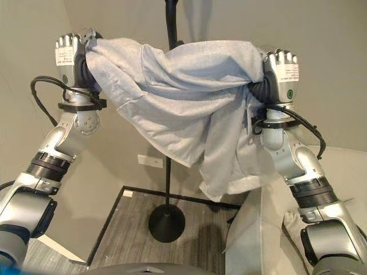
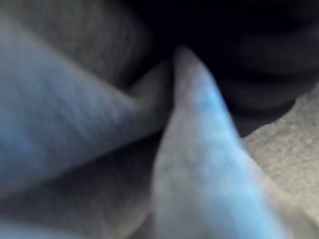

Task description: Hang the clothes on the sofa on the clothes rack.

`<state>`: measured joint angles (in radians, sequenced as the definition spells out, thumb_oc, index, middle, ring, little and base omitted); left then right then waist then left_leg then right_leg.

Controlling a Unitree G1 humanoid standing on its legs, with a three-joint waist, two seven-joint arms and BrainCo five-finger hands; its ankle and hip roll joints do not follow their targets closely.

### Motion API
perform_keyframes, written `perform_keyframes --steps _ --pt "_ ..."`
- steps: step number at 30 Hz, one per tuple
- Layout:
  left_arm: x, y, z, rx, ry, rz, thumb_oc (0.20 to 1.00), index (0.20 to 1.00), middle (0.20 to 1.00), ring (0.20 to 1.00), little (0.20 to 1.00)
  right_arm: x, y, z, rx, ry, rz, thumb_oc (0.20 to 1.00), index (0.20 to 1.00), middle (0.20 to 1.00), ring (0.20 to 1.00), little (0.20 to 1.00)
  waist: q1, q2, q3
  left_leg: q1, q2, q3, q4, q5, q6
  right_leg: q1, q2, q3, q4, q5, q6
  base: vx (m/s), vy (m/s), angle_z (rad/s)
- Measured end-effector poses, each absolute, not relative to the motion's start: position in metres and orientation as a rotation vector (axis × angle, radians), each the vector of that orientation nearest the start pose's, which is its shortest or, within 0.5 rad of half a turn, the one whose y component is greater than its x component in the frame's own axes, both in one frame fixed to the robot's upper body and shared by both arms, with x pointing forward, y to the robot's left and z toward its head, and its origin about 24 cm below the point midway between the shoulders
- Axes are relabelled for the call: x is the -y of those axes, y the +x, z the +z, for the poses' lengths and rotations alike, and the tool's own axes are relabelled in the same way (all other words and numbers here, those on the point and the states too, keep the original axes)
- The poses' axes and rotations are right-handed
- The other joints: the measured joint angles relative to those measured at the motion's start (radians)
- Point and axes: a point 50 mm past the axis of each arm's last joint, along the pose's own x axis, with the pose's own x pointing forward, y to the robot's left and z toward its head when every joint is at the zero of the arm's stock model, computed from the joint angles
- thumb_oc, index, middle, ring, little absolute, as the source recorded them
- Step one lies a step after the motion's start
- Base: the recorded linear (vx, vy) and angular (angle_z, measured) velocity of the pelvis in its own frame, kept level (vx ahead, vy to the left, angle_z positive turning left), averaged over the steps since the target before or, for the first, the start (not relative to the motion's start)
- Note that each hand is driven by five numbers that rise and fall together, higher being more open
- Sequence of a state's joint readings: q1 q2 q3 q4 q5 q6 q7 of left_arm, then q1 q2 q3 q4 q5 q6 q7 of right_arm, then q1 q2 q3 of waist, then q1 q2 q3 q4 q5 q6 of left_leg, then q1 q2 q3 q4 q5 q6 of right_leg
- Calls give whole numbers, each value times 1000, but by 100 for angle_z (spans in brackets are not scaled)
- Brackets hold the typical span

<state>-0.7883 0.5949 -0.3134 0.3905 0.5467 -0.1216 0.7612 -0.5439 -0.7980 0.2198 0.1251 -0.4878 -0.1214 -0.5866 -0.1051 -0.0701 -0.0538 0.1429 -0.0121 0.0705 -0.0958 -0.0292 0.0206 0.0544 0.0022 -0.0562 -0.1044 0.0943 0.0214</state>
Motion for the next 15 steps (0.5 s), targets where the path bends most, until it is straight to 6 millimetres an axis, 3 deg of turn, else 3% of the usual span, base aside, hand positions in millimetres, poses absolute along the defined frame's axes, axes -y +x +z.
perform_keyframes --steps 1,4,6,12,15 --pt "-189 351 228 883 1004 522 200 200 200 200 200 223 315 221 823 -1135 -390 200 200 200 200 200 -1 0 0 0 1 0 0 0 0 0 1 0 0 0 0 0 0 0" --pt "-218 373 202 657 1160 484 200 200 200 200 200 217 350 209 690 -1228 -252 200 200 200 200 200 0 -3 3 -2 2 -3 -1 2 -4 0 1 -5 -1 0 0 19 12 4" --pt "-226 378 203 614 1184 478 200 200 200 200 200 213 365 211 649 -1249 -221 200 200 200 200 200 4 -6 4 -18 2 -12 -1 3 -7 -10 -1 -16 -1 1 -1 20 19 12" --pt "-223 383 229 660 1188 483 200 200 200 200 200 213 372 221 619 -1209 -210 200 200 200 200 200 3 -11 6 -51 2 -30 4 15 -10 -38 -2 -39 3 1 -2 16 7 12" --pt "-227 384 224 626 1192 477 200 200 200 200 200 209 375 219 603 -1186 -198 200 200 200 200 200 2 -8 14 -52 3 -31 4 15 -10 -38 -1 -42 3 1 -2 10 0 2"
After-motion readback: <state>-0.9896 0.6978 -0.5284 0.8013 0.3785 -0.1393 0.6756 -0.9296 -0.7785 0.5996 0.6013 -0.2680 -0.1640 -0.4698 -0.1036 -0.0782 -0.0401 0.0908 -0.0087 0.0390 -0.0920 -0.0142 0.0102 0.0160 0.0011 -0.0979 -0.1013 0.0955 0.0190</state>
